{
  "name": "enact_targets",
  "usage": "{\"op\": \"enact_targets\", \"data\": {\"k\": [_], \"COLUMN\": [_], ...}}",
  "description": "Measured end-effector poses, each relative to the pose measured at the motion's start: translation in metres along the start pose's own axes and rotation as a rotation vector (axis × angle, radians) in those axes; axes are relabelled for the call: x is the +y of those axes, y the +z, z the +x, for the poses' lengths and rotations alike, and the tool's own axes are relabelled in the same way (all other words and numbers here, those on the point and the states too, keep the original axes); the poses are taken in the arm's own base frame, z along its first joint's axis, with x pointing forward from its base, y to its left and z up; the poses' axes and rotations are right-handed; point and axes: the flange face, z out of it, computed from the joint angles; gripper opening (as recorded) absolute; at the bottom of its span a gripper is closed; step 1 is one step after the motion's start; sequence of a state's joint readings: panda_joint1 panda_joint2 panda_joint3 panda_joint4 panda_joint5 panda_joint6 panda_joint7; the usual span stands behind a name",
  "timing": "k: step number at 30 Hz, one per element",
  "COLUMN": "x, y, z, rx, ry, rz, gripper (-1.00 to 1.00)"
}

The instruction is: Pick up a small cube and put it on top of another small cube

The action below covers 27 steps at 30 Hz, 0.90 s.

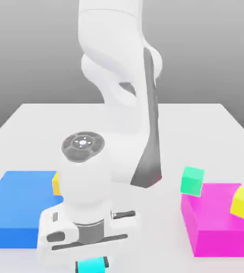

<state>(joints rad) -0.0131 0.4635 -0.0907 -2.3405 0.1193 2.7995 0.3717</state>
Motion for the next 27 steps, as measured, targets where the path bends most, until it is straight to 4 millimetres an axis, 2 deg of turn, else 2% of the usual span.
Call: {"op": "enact_targets", "data": {"k": [4, 6, 10, 12, 15, 24, 25, 27], "x": [0.000, -0.013, -0.052, -0.076, -0.095, -0.102, -0.101, -0.101], "y": [-0.045, -0.067, -0.104, -0.121, -0.144, -0.195, -0.194, -0.179], "z": [0.000, -0.014, -0.065, -0.099, -0.146, -0.271, -0.281, -0.288], "rx": [0.000, -0.005, -0.018, -0.023, -0.026, -0.009, -0.006, -0.003], "ry": [0.000, -0.054, -0.239, -0.358, -0.514, -0.934, -0.970, -0.997], "rz": [0.000, 0.008, 0.027, 0.032, 0.036, 0.012, 0.007, 0.003], "gripper": [-1.00, -1.00, -1.00, -1.00, -1.00, -1.00, -1.00, -1.00]}}
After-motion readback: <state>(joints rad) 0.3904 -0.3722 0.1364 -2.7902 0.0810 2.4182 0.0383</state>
